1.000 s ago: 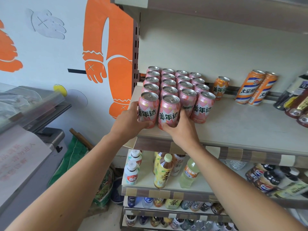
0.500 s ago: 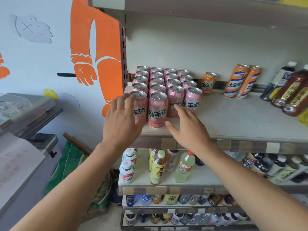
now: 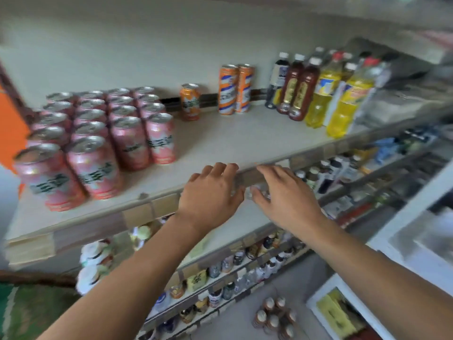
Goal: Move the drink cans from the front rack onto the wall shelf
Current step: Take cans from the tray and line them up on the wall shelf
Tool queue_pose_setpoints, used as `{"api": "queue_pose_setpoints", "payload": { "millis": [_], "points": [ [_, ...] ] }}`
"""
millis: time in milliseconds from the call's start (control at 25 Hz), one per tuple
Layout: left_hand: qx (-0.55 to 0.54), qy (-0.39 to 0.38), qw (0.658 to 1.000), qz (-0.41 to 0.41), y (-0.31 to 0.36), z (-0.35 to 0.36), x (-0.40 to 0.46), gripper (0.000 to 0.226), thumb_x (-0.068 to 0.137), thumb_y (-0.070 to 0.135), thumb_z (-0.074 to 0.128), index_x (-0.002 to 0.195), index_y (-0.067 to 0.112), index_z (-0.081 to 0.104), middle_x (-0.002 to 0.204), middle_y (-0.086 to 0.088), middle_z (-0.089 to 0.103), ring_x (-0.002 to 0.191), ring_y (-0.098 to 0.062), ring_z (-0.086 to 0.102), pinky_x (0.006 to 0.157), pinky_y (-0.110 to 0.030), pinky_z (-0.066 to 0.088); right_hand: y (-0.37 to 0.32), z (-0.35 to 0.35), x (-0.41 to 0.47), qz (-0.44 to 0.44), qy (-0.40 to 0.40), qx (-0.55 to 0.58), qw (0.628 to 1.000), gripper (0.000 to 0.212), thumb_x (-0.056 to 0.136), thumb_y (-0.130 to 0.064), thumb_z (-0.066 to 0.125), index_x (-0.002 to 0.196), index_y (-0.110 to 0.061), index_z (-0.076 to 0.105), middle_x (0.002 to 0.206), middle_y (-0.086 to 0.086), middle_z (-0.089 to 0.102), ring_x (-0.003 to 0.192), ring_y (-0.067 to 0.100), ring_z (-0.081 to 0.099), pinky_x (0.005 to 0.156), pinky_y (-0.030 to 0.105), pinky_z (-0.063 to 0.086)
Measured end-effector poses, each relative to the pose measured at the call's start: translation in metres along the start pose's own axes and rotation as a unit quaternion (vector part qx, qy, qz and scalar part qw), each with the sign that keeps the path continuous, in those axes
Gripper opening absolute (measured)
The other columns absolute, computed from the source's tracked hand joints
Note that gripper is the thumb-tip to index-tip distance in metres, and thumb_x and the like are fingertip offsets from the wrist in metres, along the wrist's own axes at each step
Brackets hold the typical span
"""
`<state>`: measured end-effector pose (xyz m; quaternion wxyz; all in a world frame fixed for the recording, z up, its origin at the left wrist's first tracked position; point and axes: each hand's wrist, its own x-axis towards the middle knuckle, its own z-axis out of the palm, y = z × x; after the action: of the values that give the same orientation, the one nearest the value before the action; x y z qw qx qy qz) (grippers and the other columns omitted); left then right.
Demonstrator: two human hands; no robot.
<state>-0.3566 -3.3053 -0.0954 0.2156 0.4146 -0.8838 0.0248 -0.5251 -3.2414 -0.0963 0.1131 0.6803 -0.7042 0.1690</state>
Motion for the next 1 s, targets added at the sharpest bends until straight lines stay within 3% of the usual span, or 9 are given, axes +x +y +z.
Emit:
{"api": "queue_pose_setpoints", "payload": {
  "millis": [240, 520, 640, 880, 1000],
  "points": [
    [-0.09, -0.07, 0.983, 0.143, 0.128, 0.062, 0.063, 0.045, 0.094, 0.049, 0.042, 0.13, 0.022, 0.044, 0.126, -0.004, 0.054, 0.117, -0.029, 0.053, 0.087, -0.042, 0.048, 0.119, -0.021, -0.08, 0.191, -0.044, -0.022, 0.98, 0.05, 0.097, -0.042, 0.047, 0.14, -0.016, 0.045, 0.134, 0.006, 0.055, 0.123, 0.027, 0.051, 0.093, 0.038, 0.045],
    [-0.148, -0.121, 0.934, 0.301, 0.303, 0.127, 0.102, 0.044, 0.096, 0.049, 0.041, 0.132, 0.023, 0.043, 0.126, -0.001, 0.054, 0.115, -0.026, 0.054, 0.083, -0.039, 0.047, 0.259, -0.04, -0.188, 0.401, -0.055, -0.028, 0.914, 0.046, 0.098, -0.042, 0.045, 0.139, -0.021, 0.046, 0.131, 0.004, 0.058, 0.118, 0.025, 0.056, 0.092, 0.038, 0.049],
    [-0.175, -0.147, 0.915, 0.332, 0.367, 0.153, 0.112, 0.043, 0.097, 0.047, 0.042, 0.133, 0.023, 0.043, 0.124, -0.001, 0.055, 0.115, -0.025, 0.054, 0.084, -0.039, 0.047, 0.316, -0.041, -0.228, 0.471, -0.055, -0.022, 0.88, 0.044, 0.099, -0.04, 0.044, 0.139, -0.022, 0.046, 0.133, 0.003, 0.059, 0.119, 0.025, 0.058, 0.093, 0.038, 0.051],
    [-0.177, -0.205, 0.893, 0.359, 0.471, 0.209, 0.126, 0.043, 0.097, 0.046, 0.04, 0.133, 0.022, 0.044, 0.125, -0.001, 0.056, 0.113, -0.025, 0.055, 0.086, -0.041, 0.049, 0.435, -0.029, -0.3, 0.606, -0.082, 0.003, 0.791, 0.031, 0.098, -0.027, 0.044, 0.123, -0.014, 0.057, 0.116, 0.016, 0.066, 0.103, 0.034, 0.064, 0.085, 0.037, 0.051],
    [-0.183, -0.235, 0.884, 0.36, 0.502, 0.235, 0.129, 0.042, 0.097, 0.045, 0.041, 0.132, 0.022, 0.044, 0.122, -0.003, 0.056, 0.11, -0.025, 0.056, 0.085, -0.042, 0.05, 0.478, -0.018, -0.319, 0.64, -0.126, 0.058, 0.755, 0.033, 0.097, -0.028, 0.055, 0.127, -0.015, 0.059, 0.119, 0.014, 0.065, 0.106, 0.031, 0.062, 0.086, 0.031, 0.049]
  ]
}}
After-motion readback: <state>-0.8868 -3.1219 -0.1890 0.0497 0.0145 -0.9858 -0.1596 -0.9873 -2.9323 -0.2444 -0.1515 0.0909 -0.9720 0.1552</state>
